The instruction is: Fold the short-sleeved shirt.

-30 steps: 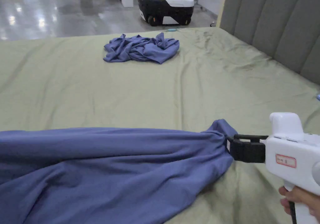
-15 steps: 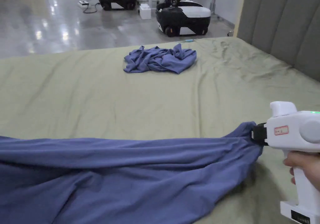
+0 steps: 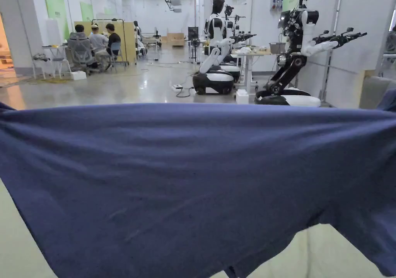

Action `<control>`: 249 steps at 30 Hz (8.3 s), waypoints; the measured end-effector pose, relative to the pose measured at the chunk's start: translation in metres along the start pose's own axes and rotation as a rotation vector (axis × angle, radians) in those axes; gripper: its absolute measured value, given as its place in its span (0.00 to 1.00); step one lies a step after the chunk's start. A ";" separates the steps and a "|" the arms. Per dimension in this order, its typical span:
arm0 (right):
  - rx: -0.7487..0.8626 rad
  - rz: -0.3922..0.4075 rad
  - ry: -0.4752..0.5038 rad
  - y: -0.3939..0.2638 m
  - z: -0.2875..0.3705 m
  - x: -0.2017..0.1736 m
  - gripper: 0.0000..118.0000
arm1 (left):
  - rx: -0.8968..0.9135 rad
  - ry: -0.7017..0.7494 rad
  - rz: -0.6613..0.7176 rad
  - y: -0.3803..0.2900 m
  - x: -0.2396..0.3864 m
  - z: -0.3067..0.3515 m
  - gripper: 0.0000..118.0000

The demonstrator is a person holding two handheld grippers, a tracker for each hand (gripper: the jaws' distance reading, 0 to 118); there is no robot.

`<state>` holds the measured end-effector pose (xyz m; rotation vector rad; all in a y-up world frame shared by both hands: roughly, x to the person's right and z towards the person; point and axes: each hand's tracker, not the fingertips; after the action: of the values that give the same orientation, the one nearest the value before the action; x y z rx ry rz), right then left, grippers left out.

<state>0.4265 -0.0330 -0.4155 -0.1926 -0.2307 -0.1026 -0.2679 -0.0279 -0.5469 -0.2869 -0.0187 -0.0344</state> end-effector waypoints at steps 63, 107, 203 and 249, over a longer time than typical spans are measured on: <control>-0.339 0.201 -0.126 -0.380 0.126 0.037 1.00 | -0.242 0.088 0.072 -0.379 0.008 0.131 1.00; -0.667 0.309 0.267 -0.288 -0.127 -0.120 0.86 | -0.370 -0.028 0.017 -0.366 0.054 0.083 0.02; -0.119 0.110 0.164 -0.289 0.055 -0.025 0.05 | -0.122 0.040 0.025 -0.336 0.047 0.060 0.02; -0.267 0.128 0.120 -0.355 0.191 -0.048 0.03 | -0.532 -0.105 0.019 -0.412 0.025 0.085 0.28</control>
<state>0.2952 -0.3370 -0.1812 -0.4644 -0.0836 -0.0167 -0.2591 -0.3994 -0.3489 -0.8211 -0.1117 -0.0048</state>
